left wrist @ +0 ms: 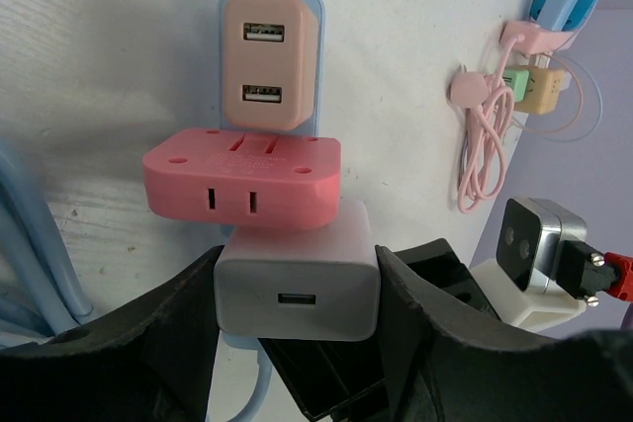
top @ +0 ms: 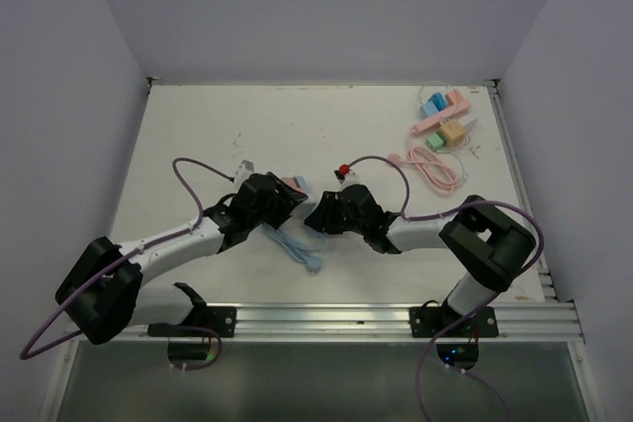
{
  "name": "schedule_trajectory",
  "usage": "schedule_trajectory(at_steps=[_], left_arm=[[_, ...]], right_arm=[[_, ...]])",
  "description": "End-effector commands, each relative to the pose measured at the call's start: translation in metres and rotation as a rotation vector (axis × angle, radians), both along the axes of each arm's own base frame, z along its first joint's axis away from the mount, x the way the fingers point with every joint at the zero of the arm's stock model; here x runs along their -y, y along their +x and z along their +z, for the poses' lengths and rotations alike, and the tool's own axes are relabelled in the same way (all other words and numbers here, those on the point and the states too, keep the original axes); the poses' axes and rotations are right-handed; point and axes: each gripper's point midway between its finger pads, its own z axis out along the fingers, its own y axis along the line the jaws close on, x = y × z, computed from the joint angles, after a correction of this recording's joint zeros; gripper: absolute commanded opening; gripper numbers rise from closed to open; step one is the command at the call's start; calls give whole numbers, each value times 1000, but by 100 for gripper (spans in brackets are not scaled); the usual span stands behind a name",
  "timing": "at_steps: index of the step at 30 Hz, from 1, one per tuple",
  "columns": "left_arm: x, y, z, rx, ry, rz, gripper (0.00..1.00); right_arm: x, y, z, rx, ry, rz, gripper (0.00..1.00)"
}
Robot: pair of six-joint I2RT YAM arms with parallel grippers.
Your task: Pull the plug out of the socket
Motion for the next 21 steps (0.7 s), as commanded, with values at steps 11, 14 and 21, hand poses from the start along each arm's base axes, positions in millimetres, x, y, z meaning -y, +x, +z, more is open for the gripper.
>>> schedule_trajectory(at_steps=[11,14,21], left_arm=[[24,20,56,88,-49,-3,0],[13,21,58,94,-39,18,0],[-12,29,63,101,-47,59,0]], right_arm=[[127,11,-97,-193,-408,-390,0],[128,12,-96,-197,-384,-389,0],[133,13,-98,-217,-345,-405,0]])
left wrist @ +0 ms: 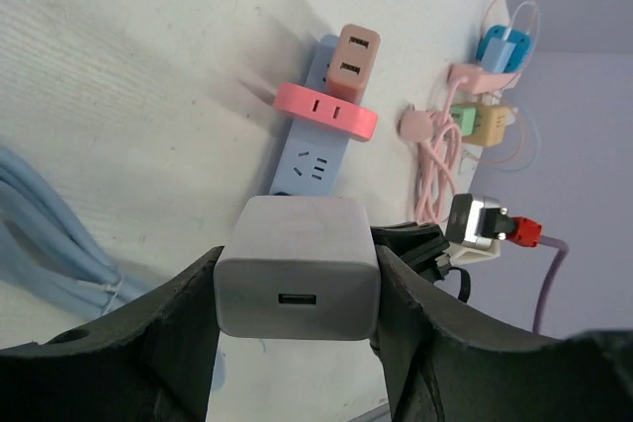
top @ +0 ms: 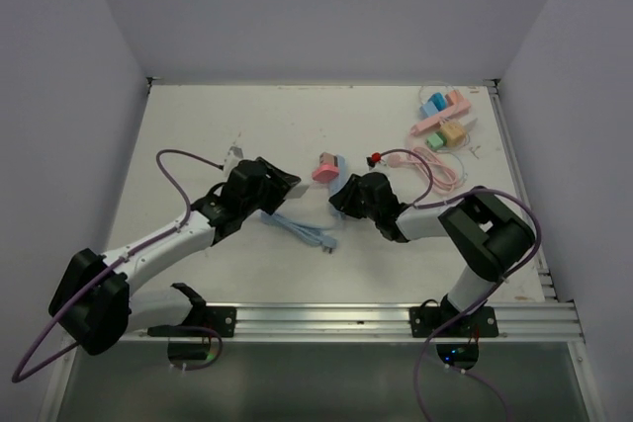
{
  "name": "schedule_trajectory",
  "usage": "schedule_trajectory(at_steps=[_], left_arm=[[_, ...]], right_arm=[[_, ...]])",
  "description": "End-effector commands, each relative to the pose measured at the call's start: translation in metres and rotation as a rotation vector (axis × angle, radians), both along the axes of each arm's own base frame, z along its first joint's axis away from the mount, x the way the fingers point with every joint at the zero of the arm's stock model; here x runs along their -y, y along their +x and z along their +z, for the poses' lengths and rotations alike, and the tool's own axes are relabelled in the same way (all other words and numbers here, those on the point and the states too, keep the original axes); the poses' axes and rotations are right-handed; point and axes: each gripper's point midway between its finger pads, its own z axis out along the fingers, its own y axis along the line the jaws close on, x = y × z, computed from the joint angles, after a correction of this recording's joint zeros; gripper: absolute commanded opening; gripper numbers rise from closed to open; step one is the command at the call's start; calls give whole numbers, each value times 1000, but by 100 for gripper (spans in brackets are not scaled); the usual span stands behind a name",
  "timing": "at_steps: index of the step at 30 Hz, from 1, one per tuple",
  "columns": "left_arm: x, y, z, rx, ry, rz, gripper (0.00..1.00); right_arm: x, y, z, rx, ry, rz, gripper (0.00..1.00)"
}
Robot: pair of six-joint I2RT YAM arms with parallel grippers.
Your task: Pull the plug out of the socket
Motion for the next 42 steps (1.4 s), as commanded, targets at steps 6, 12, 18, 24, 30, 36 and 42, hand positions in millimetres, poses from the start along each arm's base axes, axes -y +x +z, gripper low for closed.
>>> schedule_trajectory(at_steps=[6,12,18,24,30,36,42], left_arm=[[-1,14,42,93,-42,-26,0],[-29,41,64,253,245,-35,0],[-109,63,53,311,739,159,0],[-141,87,46,366,941,292,0],[-163,118,14,302,973,342,0],[-160,133,-20,244,979,337,0],[-163,122,-49,178,934,371,18]], right_arm=[[76,-36,-76,-205,-281,-126,0],[71,-33,-64,-159,-252,-86,0],[61,-32,-61,-150,-237,-39,0],[57,-30,-58,-136,-228,-11,0],[52,-29,-54,-119,-222,24,0],[46,-28,-51,-106,-217,63,0],[40,-28,-48,-98,-206,95,0]])
